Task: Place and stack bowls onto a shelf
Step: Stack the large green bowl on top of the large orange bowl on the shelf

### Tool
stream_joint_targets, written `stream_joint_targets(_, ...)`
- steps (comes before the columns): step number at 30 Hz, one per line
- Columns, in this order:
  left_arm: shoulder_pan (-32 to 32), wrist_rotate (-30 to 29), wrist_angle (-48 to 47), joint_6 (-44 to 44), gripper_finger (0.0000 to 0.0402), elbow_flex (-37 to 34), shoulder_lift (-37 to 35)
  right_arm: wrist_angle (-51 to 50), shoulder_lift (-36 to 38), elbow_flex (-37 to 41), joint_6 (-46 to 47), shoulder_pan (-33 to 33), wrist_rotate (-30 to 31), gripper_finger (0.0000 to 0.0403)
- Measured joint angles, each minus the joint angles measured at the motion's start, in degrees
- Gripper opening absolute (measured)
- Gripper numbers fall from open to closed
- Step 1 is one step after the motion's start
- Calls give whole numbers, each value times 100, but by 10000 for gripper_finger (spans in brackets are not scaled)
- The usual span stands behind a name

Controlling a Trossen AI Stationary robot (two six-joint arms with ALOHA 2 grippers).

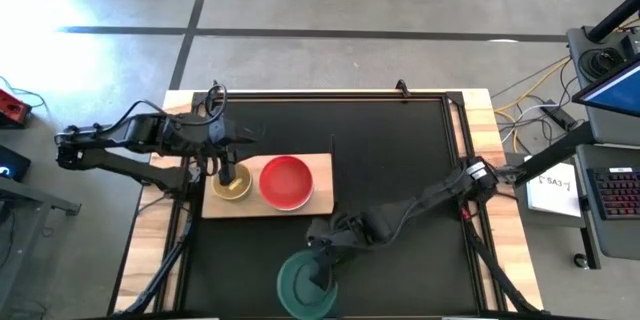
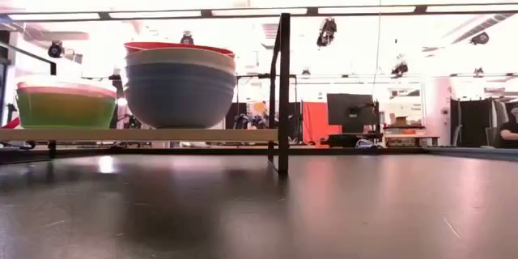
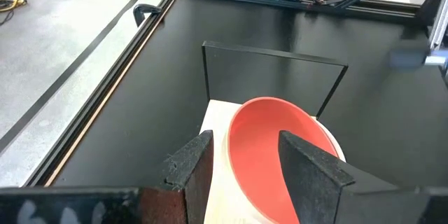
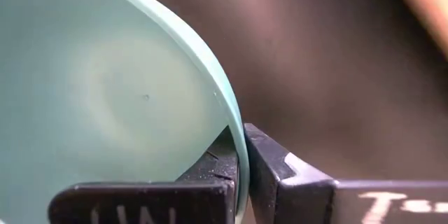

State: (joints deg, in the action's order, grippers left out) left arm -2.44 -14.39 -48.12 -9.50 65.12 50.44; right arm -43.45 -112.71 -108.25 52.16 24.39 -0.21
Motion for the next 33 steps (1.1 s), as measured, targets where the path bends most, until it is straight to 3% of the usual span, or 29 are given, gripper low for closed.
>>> stream_joint_targets(7,0,2,-2,-110,145,0,-145,-1059,9,-1160,-1087,-542,1078,8)
stream_joint_targets(11,0,4,-45,-139,145,0,-289,-1209,13,-1354,-1351,-988,1512,8)
stream_joint_targets(22,0,4,-164,-149,145,0,-547,-1201,2,-1307,-1572,-2149,1455,8)
stream_joint_targets(25,2,4,-166,-125,145,0,-529,-1184,2,-1272,-1572,-2309,1122,8)
stream_joint_targets(33,2,4,-169,17,145,0,-479,-1156,2,-979,-1572,-2492,1072,8)
